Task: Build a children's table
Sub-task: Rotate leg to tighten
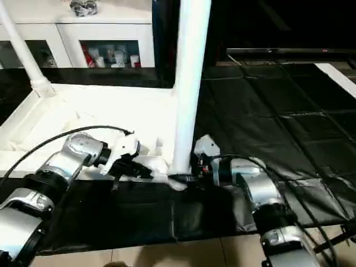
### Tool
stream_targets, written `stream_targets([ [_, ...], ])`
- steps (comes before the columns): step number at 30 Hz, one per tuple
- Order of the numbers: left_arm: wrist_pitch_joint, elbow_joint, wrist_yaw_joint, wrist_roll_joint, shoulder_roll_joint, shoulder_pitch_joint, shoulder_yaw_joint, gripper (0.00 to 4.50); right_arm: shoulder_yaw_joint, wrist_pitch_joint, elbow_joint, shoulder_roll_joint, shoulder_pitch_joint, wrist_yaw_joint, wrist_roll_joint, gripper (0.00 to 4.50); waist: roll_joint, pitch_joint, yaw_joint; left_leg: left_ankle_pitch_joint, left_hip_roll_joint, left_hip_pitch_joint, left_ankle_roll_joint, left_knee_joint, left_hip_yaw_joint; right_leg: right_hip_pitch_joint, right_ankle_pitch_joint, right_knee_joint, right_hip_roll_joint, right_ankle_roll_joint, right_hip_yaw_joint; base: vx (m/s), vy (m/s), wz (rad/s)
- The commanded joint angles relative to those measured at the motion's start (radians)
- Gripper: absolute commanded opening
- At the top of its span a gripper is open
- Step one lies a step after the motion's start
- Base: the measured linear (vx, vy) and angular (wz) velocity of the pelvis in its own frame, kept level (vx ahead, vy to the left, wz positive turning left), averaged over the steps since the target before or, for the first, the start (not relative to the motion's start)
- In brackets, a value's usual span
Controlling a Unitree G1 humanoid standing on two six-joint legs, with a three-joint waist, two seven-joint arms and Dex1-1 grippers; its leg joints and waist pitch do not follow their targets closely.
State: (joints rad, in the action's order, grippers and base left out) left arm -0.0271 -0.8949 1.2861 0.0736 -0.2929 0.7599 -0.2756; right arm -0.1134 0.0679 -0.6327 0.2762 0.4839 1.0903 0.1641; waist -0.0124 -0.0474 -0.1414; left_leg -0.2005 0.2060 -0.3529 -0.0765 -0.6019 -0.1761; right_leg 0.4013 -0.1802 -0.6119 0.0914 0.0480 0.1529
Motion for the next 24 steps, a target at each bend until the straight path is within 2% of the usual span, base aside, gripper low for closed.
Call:
stream_targets([
  [1,0.054,-0.011,-0.135,-0.023,0.051,0.046,0.045,0.0,0.002,0.033,-0.027,-0.052,0.018,-0.106,-0.006,2.72,-0.004,0.068,0.009,-0.156,0.039,0.002,0.032,0.07,0.013,-0.061,-0.265,0.087,0.081,0.137,-0.072,0.0,0.0,0.0],
  [2,0.077,-0.008,-0.175,-0.027,0.071,0.052,0.056,0.0,0.017,0.051,-0.043,-0.078,0.03,-0.171,-0.006,2.72,-0.002,0.068,0.01,-0.158,0.037,0.003,0.023,0.072,0.015,-0.065,-0.285,0.088,0.082,0.131,-0.071,0.0,0.0,0.0],
  [4,0.127,0.004,-0.243,-0.038,0.112,0.065,0.074,0.0,0.045,0.08,-0.079,-0.132,0.056,-0.279,0.001,2.72,-0.003,0.068,0.016,-0.146,0.035,0.001,0.021,0.072,0.015,-0.065,-0.277,0.089,0.082,0.132,-0.071,0.0,0.0,0.0],
  [7,0.167,0.011,-0.299,-0.05,0.144,0.079,0.092,0.0,0.071,0.093,-0.109,-0.175,0.081,-0.358,0.014,2.72,-0.003,0.071,0.032,-0.12,0.034,-0.003,0.03,0.069,0.015,-0.066,-0.217,0.081,0.081,0.155,-0.073,0.0,0.0,0.0],
  [8,0.231,0.023,-0.423,-0.07,0.21,0.106,0.129,0.0,0.116,0.101,-0.16,-0.253,0.129,-0.477,0.041,2.72,0.0,0.072,0.036,-0.111,0.032,-0.003,0.034,0.067,0.013,-0.068,-0.205,0.079,0.081,0.158,-0.074,0.0,0.0,0.0],
  [10,0.263,0.043,-0.499,-0.069,0.254,0.118,0.144,0.0,0.124,0.097,-0.189,-0.297,0.158,-0.537,0.038,2.72,-0.001,0.074,0.041,-0.101,0.031,0.0,0.036,0.067,0.012,-0.066,-0.205,0.082,0.081,0.165,-0.073,0.0,0.0,0.0],
  [11,0.266,0.048,-0.504,-0.068,0.258,0.117,0.144,0.0,0.122,0.095,-0.19,-0.301,0.159,-0.537,0.036,2.72,-0.002,0.072,0.042,-0.09,0.029,-0.004,0.045,0.066,0.012,-0.068,-0.19,0.082,0.079,0.171,-0.072,0.0,0.0,0.0],
  [12,0.271,0.056,-0.514,-0.065,0.266,0.116,0.143,0.0,0.118,0.091,-0.19,-0.309,0.161,-0.537,0.031,3.05,-0.003,0.073,0.042,-0.081,0.03,-0.005,0.058,0.065,0.012,-0.07,-0.158,0.077,0.078,0.176,-0.073,0.0,0.0,0.0],
  [13,0.27,0.068,-0.519,-0.055,0.273,0.112,0.132,0.0,0.111,0.085,-0.191,-0.318,0.161,-0.545,0.017,3.25,0.003,0.074,0.043,-0.074,0.03,-0.007,0.068,0.065,0.012,-0.07,-0.141,0.075,0.077,0.177,-0.073,0.0,0.0,0.0],
  [16,0.247,0.075,-0.493,-0.027,0.253,0.09,0.101,0.0,0.11,0.066,-0.179,-0.312,0.142,-0.539,0.002,3.39,0.0,0.076,0.044,-0.053,0.029,-0.009,0.097,0.063,0.012,-0.071,-0.094,0.07,0.079,0.188,-0.073,0.0,0.0,0.0],
  [17,0.242,0.074,-0.489,-0.023,0.246,0.084,0.1,0.0,0.112,0.057,-0.178,-0.306,0.138,-0.536,-0.004,3.56,0.0,0.075,0.043,-0.053,0.029,-0.009,0.101,0.062,0.011,-0.072,-0.097,0.071,0.08,0.187,-0.073,0.0,0.0,0.0],
  [18,0.232,0.071,-0.488,-0.02,0.238,0.079,0.099,0.0,0.111,0.047,-0.175,-0.297,0.132,-0.531,-0.01,3.85,-0.004,0.074,0.043,-0.056,0.029,-0.009,0.103,0.062,0.011,-0.071,-0.102,0.073,0.079,0.186,-0.073,0.0,0.0,0.0],
  [21,0.209,0.07,-0.468,-0.016,0.209,0.058,0.098,0.0,0.102,0.0,-0.153,-0.251,0.1,-0.485,-0.032,3.93,-0.005,0.073,0.043,-0.078,0.03,-0.007,0.099,0.064,0.012,-0.071,-0.123,0.076,0.078,0.181,-0.072,0.0,0.0,0.0],
  [23,0.196,0.08,-0.438,-0.016,0.191,0.041,0.093,0.0,0.087,-0.021,-0.117,-0.216,0.069,-0.437,-0.034,4.29,-0.003,0.072,0.045,-0.086,0.03,-0.01,0.104,0.064,0.011,-0.073,-0.122,0.076,0.078,0.179,-0.073,0.0,0.0,0.0],
  [24,0.194,0.085,-0.428,-0.016,0.185,0.036,0.09,0.0,0.083,-0.028,-0.104,-0.205,0.058,-0.422,-0.032,4.31,-0.003,0.073,0.045,-0.089,0.031,-0.009,0.106,0.063,0.011,-0.073,-0.126,0.076,0.077,0.177,-0.072,0.0,0.0,0.0],
])
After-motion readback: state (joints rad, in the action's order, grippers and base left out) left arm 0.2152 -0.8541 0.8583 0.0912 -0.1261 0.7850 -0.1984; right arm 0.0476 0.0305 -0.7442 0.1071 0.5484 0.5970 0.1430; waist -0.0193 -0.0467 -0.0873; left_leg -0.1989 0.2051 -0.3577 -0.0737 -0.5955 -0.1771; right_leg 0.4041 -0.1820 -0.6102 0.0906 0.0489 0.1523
